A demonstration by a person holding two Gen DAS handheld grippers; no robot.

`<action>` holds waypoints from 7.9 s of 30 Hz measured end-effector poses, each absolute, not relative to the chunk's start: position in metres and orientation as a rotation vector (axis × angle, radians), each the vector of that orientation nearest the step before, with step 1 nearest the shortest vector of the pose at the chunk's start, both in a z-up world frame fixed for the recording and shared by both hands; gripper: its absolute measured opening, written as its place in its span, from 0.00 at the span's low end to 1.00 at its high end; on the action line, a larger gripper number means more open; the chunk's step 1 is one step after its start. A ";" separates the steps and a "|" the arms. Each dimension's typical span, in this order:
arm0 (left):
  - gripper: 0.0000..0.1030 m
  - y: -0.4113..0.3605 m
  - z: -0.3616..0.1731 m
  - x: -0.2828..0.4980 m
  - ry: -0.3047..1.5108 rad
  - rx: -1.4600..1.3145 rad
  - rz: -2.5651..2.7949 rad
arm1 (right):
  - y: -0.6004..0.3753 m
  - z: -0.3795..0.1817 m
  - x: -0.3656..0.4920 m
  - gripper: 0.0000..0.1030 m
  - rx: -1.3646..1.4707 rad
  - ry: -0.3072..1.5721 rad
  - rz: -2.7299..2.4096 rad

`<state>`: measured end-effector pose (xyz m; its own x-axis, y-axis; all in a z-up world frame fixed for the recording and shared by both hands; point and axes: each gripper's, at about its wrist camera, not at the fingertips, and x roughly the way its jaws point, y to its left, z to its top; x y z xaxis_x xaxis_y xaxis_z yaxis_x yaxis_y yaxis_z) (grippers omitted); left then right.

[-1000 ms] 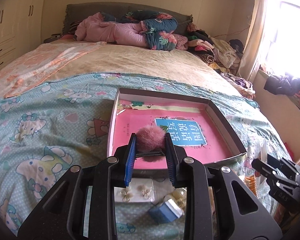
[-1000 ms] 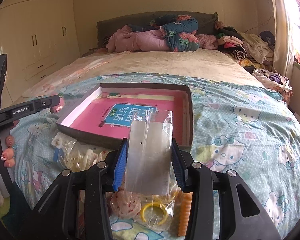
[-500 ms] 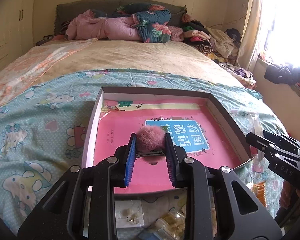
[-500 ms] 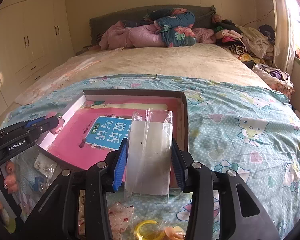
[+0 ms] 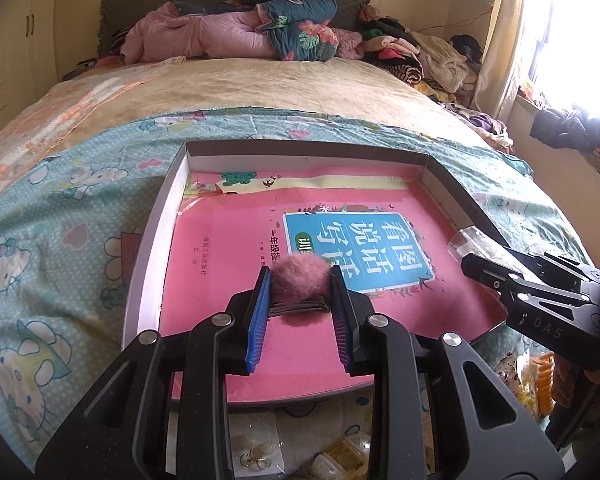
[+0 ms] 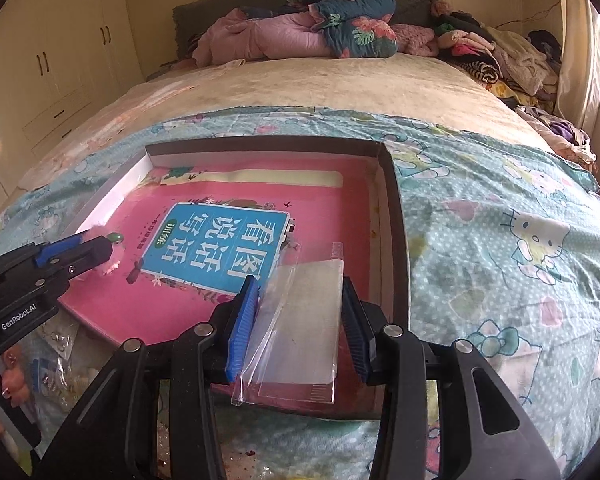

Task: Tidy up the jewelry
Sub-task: 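Carry both items into the tray box and open both tools to release them, then move both tools back toward the remaining jewelry in front of the box, then grasp the orange coiled hair tie with the right tool while the left grasps the maroon claw clip, then carry both items into the tray box and open both tools to release them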

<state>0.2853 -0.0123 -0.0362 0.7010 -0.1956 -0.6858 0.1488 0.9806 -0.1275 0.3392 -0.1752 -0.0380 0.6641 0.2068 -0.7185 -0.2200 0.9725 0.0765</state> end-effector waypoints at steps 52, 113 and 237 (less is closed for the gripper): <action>0.89 -0.013 0.006 0.175 0.578 -0.137 -0.242 | -0.205 -0.003 0.185 0.78 -0.083 0.602 0.231; 0.20 -0.127 -0.082 0.123 0.875 0.184 -0.408 | -0.253 -0.076 0.174 0.17 -0.047 0.772 0.223; 0.18 0.017 -0.026 0.287 0.706 -0.097 -0.148 | -0.146 -0.040 0.335 0.19 -0.080 0.783 0.268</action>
<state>0.2866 0.0165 -0.0256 0.7514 -0.1681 -0.6380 0.1025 0.9850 -0.1388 0.3353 -0.1461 -0.0400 0.6766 0.2085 -0.7062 -0.2678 0.9631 0.0278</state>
